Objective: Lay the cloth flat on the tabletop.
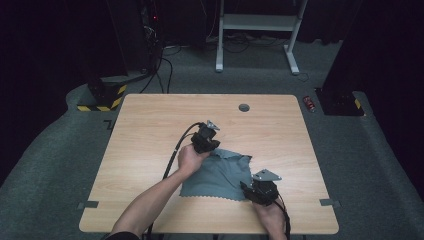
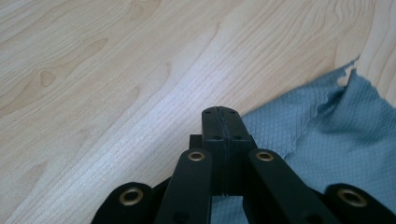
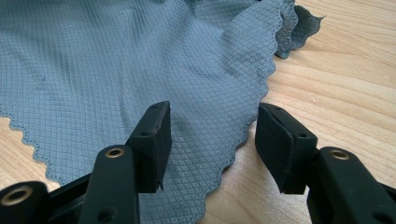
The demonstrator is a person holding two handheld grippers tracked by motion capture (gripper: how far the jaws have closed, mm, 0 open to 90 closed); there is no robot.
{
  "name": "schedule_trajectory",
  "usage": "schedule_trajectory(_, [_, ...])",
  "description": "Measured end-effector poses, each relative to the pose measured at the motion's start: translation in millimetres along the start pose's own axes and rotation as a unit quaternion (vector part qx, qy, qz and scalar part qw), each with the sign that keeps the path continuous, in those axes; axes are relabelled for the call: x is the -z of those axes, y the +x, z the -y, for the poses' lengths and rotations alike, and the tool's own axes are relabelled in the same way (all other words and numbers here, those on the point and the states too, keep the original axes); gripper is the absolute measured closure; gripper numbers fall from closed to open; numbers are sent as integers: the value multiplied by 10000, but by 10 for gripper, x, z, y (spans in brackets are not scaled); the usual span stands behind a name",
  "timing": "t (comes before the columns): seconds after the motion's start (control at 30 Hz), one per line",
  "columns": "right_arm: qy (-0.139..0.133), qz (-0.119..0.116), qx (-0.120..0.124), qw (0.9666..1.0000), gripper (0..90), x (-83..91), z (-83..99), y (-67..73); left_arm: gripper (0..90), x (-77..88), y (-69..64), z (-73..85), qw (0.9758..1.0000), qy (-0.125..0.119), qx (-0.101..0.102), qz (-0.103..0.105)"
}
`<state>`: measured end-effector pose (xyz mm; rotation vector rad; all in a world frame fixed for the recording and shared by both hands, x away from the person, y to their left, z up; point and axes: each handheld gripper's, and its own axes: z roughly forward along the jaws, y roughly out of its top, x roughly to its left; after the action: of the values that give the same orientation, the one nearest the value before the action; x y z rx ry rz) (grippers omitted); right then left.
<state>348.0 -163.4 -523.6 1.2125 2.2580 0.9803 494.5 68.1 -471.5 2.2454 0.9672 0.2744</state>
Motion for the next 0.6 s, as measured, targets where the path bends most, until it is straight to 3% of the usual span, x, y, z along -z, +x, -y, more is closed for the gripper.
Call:
schedule_trajectory(0.07, [7, 0, 5, 10000, 457, 1, 0, -1, 894, 3, -51, 17, 9999, -37, -140, 19])
schedule_trajectory(0.17, [2, -1, -17, 10000, 457, 1, -1, 2, 761, 39, -114, 70, 9997, -76, -222, -6])
schedule_trajectory(0.3, [1, 10, -15, 10000, 454, 0, 0, 2, 613, 130, -142, 152, 9998, -101, -158, -84])
schedule_trajectory(0.5, [3, 11, -18, 10000, 453, 0, 0, 2, 553, 233, -183, 251, 9992, -61, -346, -187])
schedule_trajectory(0.6, [3, 11, -19, 10000, 453, 0, 0, 2, 553, 209, -230, 283, 9981, 89, -542, -287])
